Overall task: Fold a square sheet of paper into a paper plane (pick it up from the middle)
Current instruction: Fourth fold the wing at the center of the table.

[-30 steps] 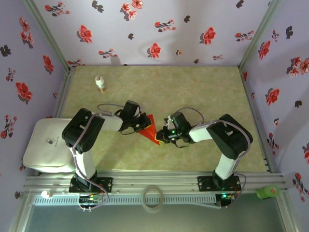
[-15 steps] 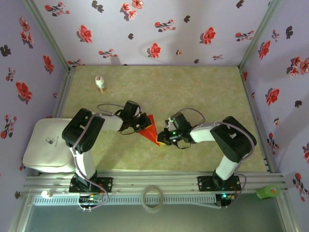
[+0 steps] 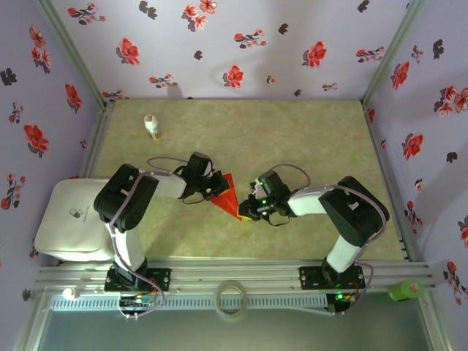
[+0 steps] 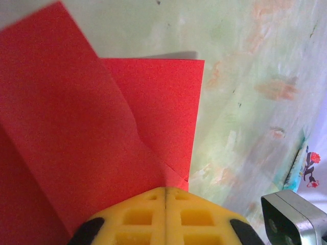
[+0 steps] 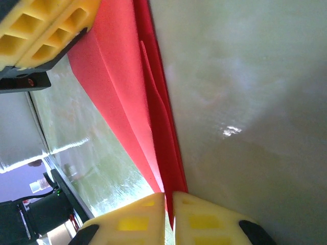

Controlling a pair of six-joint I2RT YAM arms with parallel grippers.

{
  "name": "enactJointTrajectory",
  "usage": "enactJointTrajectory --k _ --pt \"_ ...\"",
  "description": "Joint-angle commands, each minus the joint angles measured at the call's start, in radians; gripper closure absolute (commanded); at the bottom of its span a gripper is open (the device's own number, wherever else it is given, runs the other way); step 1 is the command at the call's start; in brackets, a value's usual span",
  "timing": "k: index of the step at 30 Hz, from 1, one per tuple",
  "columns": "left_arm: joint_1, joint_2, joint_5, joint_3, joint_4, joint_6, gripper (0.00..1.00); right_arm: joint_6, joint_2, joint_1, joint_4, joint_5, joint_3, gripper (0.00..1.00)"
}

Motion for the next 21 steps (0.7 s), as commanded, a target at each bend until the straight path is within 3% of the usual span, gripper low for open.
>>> enactJointTrajectory --k 1,14,17,21 --pt "0.003 0.024 -0.033 -0.019 -0.071 0.028 0.99 -0.028 -0.009 0.008 -0.117 0.009 -0.005 0.87" --pt "0.006 0.024 -0.033 -0.019 -0.077 0.031 0.99 -0.064 -0.033 0.013 -0.199 0.052 -0.004 0.94" --pt "0.007 0.025 -0.033 -0.018 -0.077 0.031 0.99 -0.074 -0.035 0.013 -0.215 0.054 0.001 0.87" --pt "0.007 0.025 -0.034 -0.019 -0.077 0.030 0.99 -0.080 -0.039 0.014 -0.228 0.053 0.005 0.86"
